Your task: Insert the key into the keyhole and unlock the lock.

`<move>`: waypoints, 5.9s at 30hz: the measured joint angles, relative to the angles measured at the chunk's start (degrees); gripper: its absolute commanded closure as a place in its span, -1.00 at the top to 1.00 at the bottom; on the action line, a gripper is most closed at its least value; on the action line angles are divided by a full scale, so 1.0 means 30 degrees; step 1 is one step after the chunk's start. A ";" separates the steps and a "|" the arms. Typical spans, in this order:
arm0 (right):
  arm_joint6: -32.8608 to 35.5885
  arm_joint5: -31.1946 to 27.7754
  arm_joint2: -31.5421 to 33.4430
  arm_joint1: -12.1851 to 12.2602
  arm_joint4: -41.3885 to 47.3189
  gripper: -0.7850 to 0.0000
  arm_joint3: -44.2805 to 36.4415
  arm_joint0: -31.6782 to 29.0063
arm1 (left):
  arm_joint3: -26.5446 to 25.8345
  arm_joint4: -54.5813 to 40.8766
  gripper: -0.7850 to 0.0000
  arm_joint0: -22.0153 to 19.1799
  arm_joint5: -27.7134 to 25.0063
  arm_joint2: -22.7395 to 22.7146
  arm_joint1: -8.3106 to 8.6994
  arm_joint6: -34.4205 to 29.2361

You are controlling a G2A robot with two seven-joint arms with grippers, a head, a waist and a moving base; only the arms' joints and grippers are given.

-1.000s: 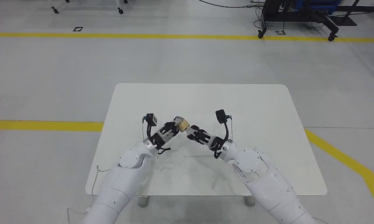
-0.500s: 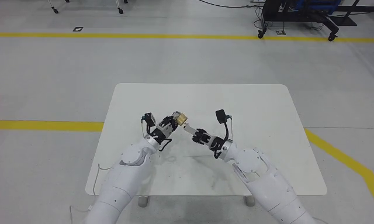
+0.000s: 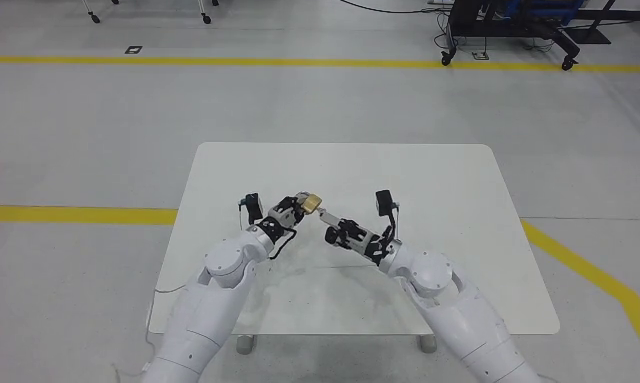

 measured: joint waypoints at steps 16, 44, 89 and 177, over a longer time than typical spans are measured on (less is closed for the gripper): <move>0.0169 0.0165 -0.0101 -0.0110 0.0696 -1.00 0.0395 0.0288 | -0.0715 0.1003 -1.00 0.0377 0.0365 0.0147 0.0116 0.0004; 0.0958 -0.4609 0.0586 0.0022 0.1252 -1.00 -0.1219 -0.0924 | -0.0020 -0.4278 -1.00 0.0054 0.3137 -0.0936 0.0134 -0.2544; 0.8352 -0.3591 -0.0229 -0.0400 1.1384 -0.22 0.2541 0.0811 | -0.1694 -0.2853 -1.00 0.1492 -0.4426 -0.0669 0.0293 -0.3650; 0.7168 -0.3086 0.8663 0.1387 0.7161 1.00 -0.0471 -0.2628 | 0.3524 0.8225 -1.00 -0.3347 0.0126 0.5933 -0.0888 0.1026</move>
